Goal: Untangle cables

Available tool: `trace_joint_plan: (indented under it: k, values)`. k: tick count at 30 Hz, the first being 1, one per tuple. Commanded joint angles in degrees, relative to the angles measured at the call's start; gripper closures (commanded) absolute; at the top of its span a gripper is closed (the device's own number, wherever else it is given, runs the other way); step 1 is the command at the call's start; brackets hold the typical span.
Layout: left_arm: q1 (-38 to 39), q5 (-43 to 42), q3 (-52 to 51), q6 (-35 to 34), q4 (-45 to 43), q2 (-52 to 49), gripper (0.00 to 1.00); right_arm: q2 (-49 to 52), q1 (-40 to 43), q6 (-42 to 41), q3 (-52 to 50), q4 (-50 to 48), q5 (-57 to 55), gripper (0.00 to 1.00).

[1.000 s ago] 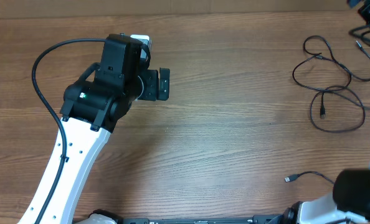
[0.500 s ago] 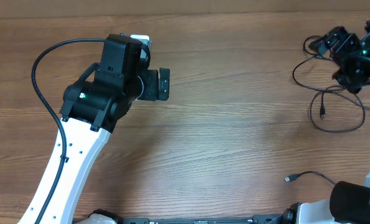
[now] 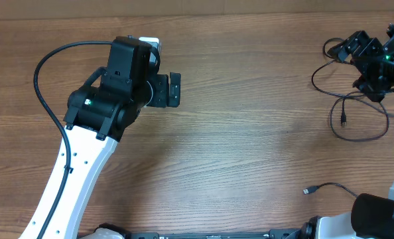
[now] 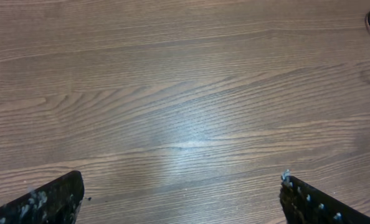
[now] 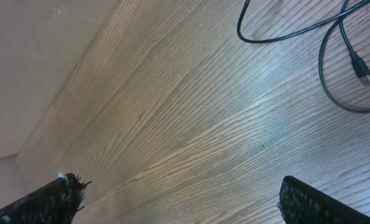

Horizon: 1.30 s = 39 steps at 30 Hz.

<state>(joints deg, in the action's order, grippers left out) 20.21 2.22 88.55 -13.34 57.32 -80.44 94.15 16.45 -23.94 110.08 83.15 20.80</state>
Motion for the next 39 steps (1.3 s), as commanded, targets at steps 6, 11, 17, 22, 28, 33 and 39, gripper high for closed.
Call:
trace_joint_plan:
  k: [6, 11, 17, 22, 28, 33, 39]
  values:
    - [0.1, 0.3, 0.8, 0.9, -0.2, 1.0, 0.0, -0.4, -0.3, 0.4, 0.2, -0.3, 0.3, 0.0]
    - [0.1, 1.6, 0.8, 1.0, -0.2, 1.0, 0.0, -0.4, -0.3, 0.4, 0.2, -0.3, 0.3, 0.0]
    - [0.1, 2.8, 0.7, 2.6, 5.4, 1.1, 0.01, -0.4, -0.3, 0.4, 0.2, -0.3, 0.3, 0.0]
    - [0.1, 2.9, -2.7, 4.6, 3.8, 3.7, 0.0, -0.4, -0.3, 0.4, 0.2, -0.3, 0.3, 0.0]
    - [0.1, 2.2, -20.1, 4.5, -10.3, 16.2, 0.0, -0.4, -0.3, 0.4, 0.2, -0.3, 0.3, 0.0]
    - [0.1, 2.2, -35.5, 0.9, -23.2, 29.0, 0.0, -0.4, -0.3, 0.4, 0.2, -0.3, 0.3, 0.0]
    - [0.0, 2.2, -54.1, -4.7, -42.1, 43.9, 0.0, -0.4, -0.3, 0.4, 0.2, -0.3, 0.3, 0.0]
